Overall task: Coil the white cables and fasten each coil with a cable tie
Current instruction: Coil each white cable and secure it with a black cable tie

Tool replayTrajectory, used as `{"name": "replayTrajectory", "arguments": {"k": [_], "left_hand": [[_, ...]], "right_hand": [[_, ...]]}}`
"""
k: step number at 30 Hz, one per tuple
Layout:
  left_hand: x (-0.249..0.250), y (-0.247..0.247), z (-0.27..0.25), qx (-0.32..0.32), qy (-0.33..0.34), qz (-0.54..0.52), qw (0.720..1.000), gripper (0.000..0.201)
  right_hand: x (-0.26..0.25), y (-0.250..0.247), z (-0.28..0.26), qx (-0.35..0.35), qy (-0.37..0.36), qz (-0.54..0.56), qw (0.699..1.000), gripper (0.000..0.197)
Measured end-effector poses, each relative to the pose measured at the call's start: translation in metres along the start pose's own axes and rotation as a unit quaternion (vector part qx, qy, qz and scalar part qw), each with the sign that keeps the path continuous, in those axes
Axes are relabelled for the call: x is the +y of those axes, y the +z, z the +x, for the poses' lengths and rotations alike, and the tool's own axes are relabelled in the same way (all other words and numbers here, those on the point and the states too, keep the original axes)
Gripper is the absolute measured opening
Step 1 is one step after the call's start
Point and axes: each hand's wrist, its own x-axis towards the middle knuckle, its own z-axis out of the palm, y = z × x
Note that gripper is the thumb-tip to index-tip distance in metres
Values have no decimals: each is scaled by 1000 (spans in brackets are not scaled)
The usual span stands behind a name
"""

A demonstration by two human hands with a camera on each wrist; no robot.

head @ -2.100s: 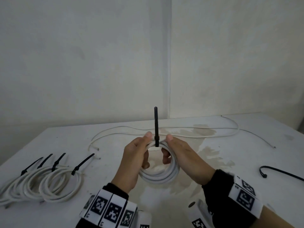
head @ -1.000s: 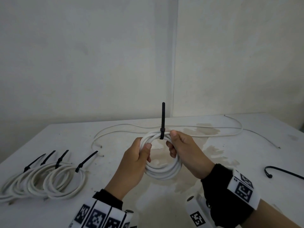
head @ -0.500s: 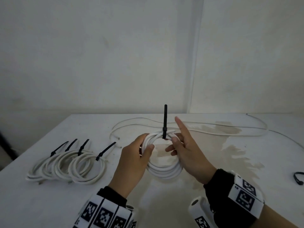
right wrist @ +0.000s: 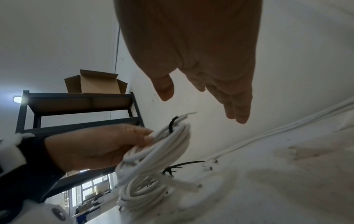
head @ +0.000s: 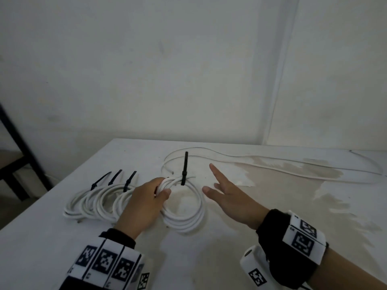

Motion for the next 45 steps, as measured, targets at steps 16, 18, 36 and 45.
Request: {"name": "replayTrajectory", "arguments": {"k": [16,18,36,45], "left_hand": [[-48,-26,16,-20,-144,99,984,20],[-44,-25,15,-4,-149,105,983,20],[36,13,68,43,-56,111,991,21],[22,14,148,-14,-119,252,960,30]], "right_hand": [[15,-28,24,38,99,-11,994,55],[16,-32,24,41,101,-21,994,54],[47,-89,65,70,141,-217,963,54],[59,-102,117,39,146,-340,928,55]]}}
